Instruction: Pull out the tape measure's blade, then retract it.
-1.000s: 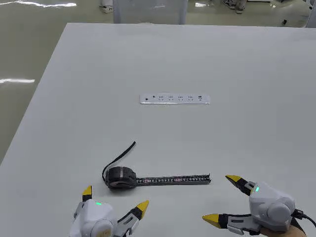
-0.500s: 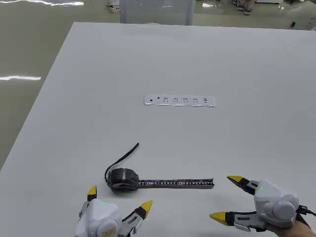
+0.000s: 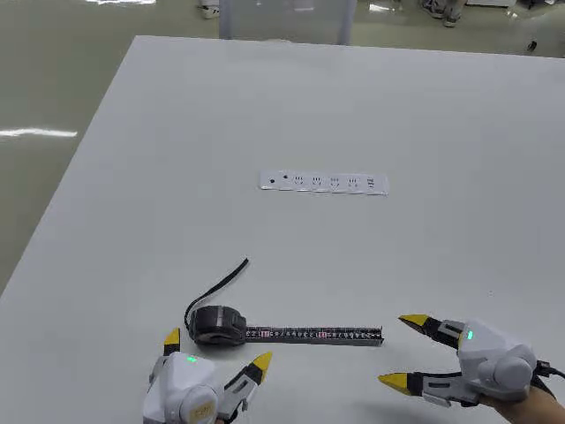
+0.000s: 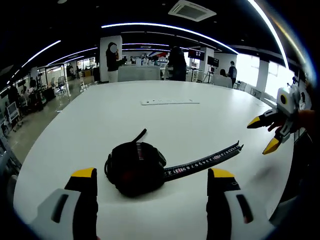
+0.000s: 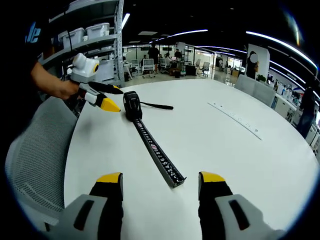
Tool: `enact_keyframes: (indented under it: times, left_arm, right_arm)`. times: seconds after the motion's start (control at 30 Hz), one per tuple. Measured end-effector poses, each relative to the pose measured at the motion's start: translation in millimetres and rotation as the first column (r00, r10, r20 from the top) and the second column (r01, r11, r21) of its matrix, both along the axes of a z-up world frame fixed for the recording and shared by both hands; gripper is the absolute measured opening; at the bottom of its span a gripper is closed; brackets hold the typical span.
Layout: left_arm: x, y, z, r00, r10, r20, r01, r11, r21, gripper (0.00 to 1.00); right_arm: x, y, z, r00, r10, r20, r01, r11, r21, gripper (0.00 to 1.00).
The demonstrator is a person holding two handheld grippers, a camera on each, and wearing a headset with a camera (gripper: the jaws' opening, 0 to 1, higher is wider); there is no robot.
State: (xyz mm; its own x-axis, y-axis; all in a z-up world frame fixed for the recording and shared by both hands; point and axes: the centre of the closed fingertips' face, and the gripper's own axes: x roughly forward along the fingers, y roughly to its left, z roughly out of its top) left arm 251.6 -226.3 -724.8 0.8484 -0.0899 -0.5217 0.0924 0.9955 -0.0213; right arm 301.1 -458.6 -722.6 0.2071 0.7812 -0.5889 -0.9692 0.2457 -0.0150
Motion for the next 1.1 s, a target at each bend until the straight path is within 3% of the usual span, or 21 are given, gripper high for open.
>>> enact_keyframes:
  times: [0.57,0.9,1.1]
  left_arm:
    - [17.2,9.1,-13.5,0.997,0.081,0.001,-0.081,0.997,-0.017,0.82]
    - [24.5,13.5,-19.0,0.994,0.113,-0.001,-0.113,0.993,-0.024,0.8]
    - [28.8,14.5,-21.4,0.993,0.121,0.009,-0.121,0.992,-0.023,0.79]
  right_arm:
    - [8.6,6.7,-24.7,0.991,0.118,-0.057,-0.119,0.993,-0.006,0.54]
    - [22.7,7.4,-34.5,0.986,0.165,-0.025,-0.166,0.986,-0.016,0.42]
    - [28.6,6.2,-43.1,0.982,0.187,-0.031,-0.188,0.982,-0.027,0.35]
